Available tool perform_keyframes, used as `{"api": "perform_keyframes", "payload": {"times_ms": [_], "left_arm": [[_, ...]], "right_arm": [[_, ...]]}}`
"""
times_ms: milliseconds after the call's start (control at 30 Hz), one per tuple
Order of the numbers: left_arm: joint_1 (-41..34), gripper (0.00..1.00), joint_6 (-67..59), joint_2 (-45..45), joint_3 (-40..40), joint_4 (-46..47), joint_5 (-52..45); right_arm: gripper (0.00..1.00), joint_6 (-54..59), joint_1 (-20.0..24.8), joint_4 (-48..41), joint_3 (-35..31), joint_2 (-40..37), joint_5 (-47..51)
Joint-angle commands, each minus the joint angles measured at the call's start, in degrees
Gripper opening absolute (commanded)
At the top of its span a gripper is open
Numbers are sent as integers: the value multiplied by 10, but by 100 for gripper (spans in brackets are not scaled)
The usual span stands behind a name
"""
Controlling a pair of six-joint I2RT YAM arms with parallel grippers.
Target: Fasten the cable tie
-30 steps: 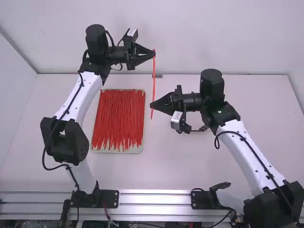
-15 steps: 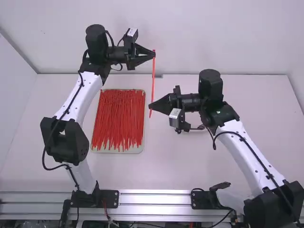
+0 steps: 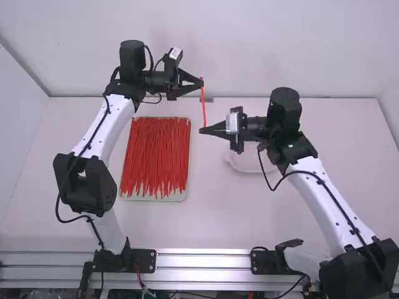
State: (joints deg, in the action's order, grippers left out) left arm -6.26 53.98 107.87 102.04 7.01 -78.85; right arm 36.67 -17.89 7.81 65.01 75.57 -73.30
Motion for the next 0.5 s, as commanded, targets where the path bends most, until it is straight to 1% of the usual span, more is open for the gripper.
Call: {"api": "perform_keyframes", "payload": {"times_ms": [0,100,200,367,467], "left_arm": [[-1,2,-98,-8,-1,-1,-11],[-1,2,-110,-8,-1,-22,-12],[-2,2,-110,-8,-1,-50,-13],[-5,2,-110,-8,-1,-90,-12],[-5,2,-120,-8,-1,-112,-15]], "right_arm": [[0,-144,12,15,18,-10,-3],[0,-203,20,26,18,-10,35],[0,-269,17,30,18,-10,118],[0,-262,0,34,18,-10,129],[0,-293,-8,60,18,-10,106]]}}
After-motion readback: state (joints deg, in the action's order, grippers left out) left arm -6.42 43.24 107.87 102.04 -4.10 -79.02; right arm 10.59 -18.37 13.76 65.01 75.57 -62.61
